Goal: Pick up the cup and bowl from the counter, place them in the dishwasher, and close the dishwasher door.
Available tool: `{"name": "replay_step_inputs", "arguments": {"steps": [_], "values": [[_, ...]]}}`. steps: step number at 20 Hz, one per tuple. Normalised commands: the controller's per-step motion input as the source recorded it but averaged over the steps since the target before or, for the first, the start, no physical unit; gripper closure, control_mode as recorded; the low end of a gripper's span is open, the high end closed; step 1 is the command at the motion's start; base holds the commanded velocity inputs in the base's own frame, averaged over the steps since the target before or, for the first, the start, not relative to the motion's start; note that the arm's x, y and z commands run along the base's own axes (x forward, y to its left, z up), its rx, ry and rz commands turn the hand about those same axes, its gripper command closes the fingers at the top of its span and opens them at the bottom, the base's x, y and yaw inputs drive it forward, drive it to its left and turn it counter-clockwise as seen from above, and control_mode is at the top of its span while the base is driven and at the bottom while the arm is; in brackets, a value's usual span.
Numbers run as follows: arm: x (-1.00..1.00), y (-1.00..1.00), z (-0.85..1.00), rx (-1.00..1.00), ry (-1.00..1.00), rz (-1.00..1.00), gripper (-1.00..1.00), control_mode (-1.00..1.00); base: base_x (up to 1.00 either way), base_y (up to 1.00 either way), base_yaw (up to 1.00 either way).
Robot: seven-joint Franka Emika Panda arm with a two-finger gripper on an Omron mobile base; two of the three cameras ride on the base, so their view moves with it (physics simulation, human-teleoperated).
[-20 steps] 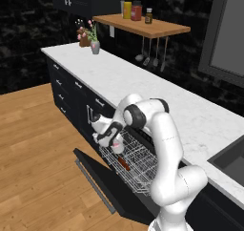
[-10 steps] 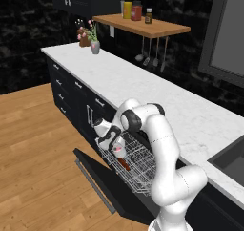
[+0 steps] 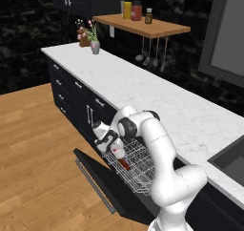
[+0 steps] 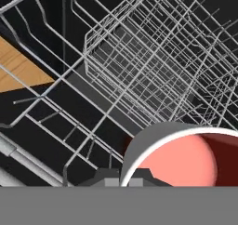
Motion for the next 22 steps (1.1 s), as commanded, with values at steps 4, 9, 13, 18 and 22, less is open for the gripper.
{"name": "replay_step_inputs", "arguments": {"steps": [4,9,13,18,22], "values": [[0.09,0.01,-0.21,0.00,0.02,0.00,1.00,-1.00,0.00,0.00,0.00],[0.17,0.00,0.00,0.00,-0.10,0.00,1.00,-1.00,0.00,0.00,0.00],[0.06,0.00,-0.01,0.00,-0.20,0.00,1.00,-1.00,0.00,0.00,0.00],[0.24,0.01,-0.62,0.00,-0.05,0.01,1.00,-1.00,0.00,0.00,0.00],[0.38,0.00,-0.69,0.00,0.00,0.04,1.00,-1.00,0.00,0.00,0.00]]}}
